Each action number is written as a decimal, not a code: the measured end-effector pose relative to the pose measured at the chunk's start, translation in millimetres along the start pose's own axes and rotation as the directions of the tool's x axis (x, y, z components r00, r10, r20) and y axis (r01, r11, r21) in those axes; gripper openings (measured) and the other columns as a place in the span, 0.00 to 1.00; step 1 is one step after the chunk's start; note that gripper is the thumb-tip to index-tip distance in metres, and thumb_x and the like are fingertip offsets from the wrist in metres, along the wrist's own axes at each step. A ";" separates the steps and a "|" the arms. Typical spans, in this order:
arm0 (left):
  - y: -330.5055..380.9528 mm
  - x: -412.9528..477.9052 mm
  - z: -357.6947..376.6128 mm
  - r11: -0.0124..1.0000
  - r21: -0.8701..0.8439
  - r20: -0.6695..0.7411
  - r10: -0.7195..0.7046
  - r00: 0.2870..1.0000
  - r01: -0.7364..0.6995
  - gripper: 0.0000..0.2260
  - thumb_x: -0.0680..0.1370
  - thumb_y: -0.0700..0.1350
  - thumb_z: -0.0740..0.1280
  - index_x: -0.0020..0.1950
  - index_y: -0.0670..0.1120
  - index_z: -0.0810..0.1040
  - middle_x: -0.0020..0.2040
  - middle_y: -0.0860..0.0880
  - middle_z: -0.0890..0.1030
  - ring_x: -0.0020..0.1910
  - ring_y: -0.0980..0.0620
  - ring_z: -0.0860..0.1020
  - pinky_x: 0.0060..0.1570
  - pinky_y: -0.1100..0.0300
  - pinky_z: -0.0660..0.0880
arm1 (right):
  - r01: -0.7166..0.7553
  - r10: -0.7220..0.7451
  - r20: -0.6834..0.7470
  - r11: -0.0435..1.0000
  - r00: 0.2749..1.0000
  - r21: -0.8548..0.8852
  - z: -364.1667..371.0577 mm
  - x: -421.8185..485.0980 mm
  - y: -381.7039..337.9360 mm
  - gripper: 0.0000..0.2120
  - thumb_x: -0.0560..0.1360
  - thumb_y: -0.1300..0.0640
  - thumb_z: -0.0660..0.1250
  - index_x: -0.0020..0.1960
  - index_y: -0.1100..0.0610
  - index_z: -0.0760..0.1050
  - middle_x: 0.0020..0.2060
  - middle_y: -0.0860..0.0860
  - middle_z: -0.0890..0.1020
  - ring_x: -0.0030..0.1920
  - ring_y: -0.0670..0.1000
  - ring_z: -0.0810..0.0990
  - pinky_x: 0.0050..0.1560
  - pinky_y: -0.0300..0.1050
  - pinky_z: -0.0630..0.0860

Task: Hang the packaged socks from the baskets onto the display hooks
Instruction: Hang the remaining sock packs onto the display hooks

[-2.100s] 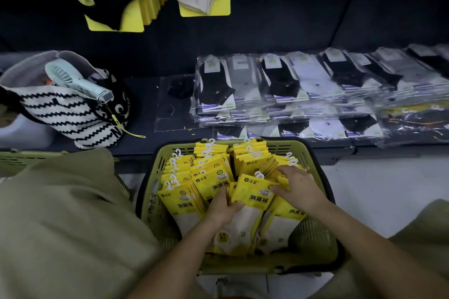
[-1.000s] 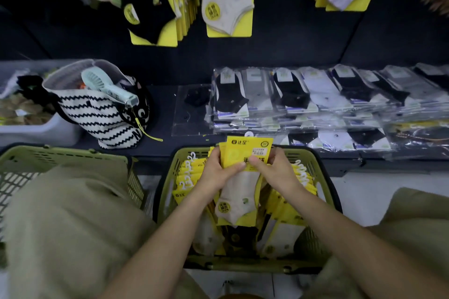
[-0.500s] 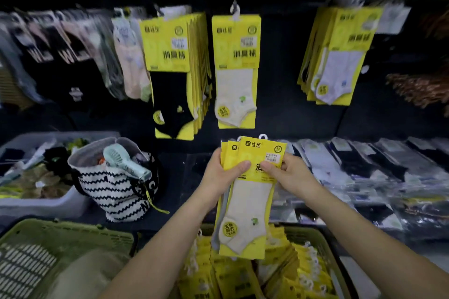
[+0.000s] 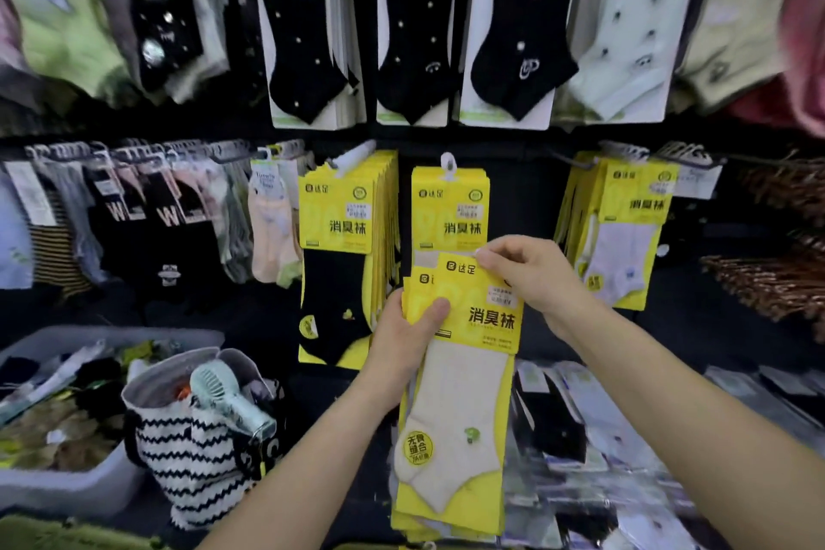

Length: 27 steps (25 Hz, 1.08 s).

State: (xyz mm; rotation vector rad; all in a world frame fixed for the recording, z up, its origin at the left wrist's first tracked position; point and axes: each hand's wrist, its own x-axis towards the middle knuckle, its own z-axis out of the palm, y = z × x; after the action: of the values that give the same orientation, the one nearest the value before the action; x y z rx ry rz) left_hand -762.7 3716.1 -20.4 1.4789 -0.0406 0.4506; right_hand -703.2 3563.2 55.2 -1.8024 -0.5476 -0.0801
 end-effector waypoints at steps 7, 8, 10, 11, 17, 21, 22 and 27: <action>29.4 22.8 0.0 0.999 0.041 -0.083 0.032 0.996 -0.029 0.07 0.77 0.55 0.61 0.52 0.54 0.72 0.51 0.52 0.80 0.48 0.59 0.79 0.40 0.70 0.75 | -0.066 0.074 -0.058 0.989 0.996 0.133 -7.3 25.7 -28.6 0.07 0.76 0.58 0.66 0.40 0.52 0.81 0.38 0.47 0.84 0.34 0.41 0.81 0.29 0.30 0.73; 34.0 27.4 -3.1 0.998 0.049 -0.088 0.049 0.995 -0.044 0.06 0.78 0.54 0.60 0.51 0.54 0.72 0.51 0.53 0.80 0.48 0.60 0.79 0.38 0.72 0.75 | -0.058 0.069 -0.080 0.989 0.994 0.134 -9.0 30.1 -32.1 0.08 0.75 0.58 0.67 0.39 0.52 0.81 0.38 0.47 0.84 0.35 0.41 0.81 0.29 0.29 0.73; 41.2 32.9 -9.0 0.996 0.051 -0.111 0.078 0.991 -0.072 0.04 0.78 0.54 0.60 0.50 0.56 0.72 0.51 0.55 0.80 0.49 0.62 0.79 0.40 0.72 0.74 | -0.051 0.068 -0.113 0.989 0.991 0.142 -10.4 38.0 -38.1 0.08 0.74 0.59 0.68 0.38 0.51 0.81 0.37 0.47 0.83 0.36 0.43 0.80 0.29 0.29 0.72; 43.5 33.8 -12.3 0.994 0.061 -0.133 0.103 0.986 -0.096 0.03 0.78 0.54 0.61 0.49 0.57 0.72 0.50 0.57 0.79 0.48 0.65 0.79 0.40 0.72 0.74 | -0.053 0.073 -0.125 0.987 0.990 0.153 -10.3 42.0 -41.1 0.08 0.74 0.59 0.69 0.37 0.51 0.81 0.37 0.47 0.83 0.36 0.43 0.80 0.28 0.29 0.72; 49.2 30.8 -40.8 0.973 0.088 -0.287 0.228 0.930 -0.211 0.06 0.78 0.50 0.62 0.54 0.53 0.73 0.51 0.55 0.80 0.50 0.60 0.80 0.45 0.66 0.77 | -0.020 0.056 -0.229 0.987 0.972 0.157 -5.1 70.7 -58.3 0.09 0.73 0.60 0.70 0.36 0.50 0.80 0.40 0.47 0.83 0.39 0.43 0.79 0.35 0.34 0.74; 56.1 29.2 -63.3 0.961 0.114 -0.325 0.275 0.905 -0.251 0.09 0.78 0.51 0.61 0.57 0.52 0.74 0.52 0.53 0.81 0.48 0.60 0.81 0.44 0.65 0.78 | 0.002 0.002 -0.255 1.000 0.967 0.016 8.1 88.0 -63.7 0.08 0.71 0.57 0.72 0.34 0.48 0.79 0.39 0.46 0.83 0.44 0.48 0.80 0.45 0.46 0.78; 58.9 28.8 -67.9 0.959 0.117 -0.334 0.282 0.900 -0.257 0.06 0.78 0.50 0.61 0.54 0.55 0.74 0.50 0.54 0.81 0.46 0.61 0.81 0.41 0.67 0.78 | 0.006 -0.020 -0.261 0.998 0.965 -0.056 11.8 91.0 -64.0 0.08 0.70 0.56 0.72 0.34 0.48 0.78 0.37 0.44 0.82 0.43 0.46 0.80 0.44 0.45 0.78; 68.3 23.7 -74.1 0.951 0.117 -0.331 0.308 0.892 -0.285 0.09 0.79 0.48 0.61 0.46 0.62 0.76 0.43 0.55 0.83 0.42 0.58 0.82 0.38 0.66 0.78 | 0.005 -0.077 -0.286 0.970 0.955 -0.243 17.5 93.0 -60.9 0.11 0.73 0.54 0.70 0.33 0.45 0.77 0.34 0.41 0.80 0.41 0.43 0.79 0.46 0.48 0.79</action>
State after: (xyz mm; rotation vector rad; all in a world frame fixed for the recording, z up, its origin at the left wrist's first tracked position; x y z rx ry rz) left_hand -780.8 3795.5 43.5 1.4432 0.0281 0.9664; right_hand -649.3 3621.5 134.9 -1.9681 -0.3734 -0.4531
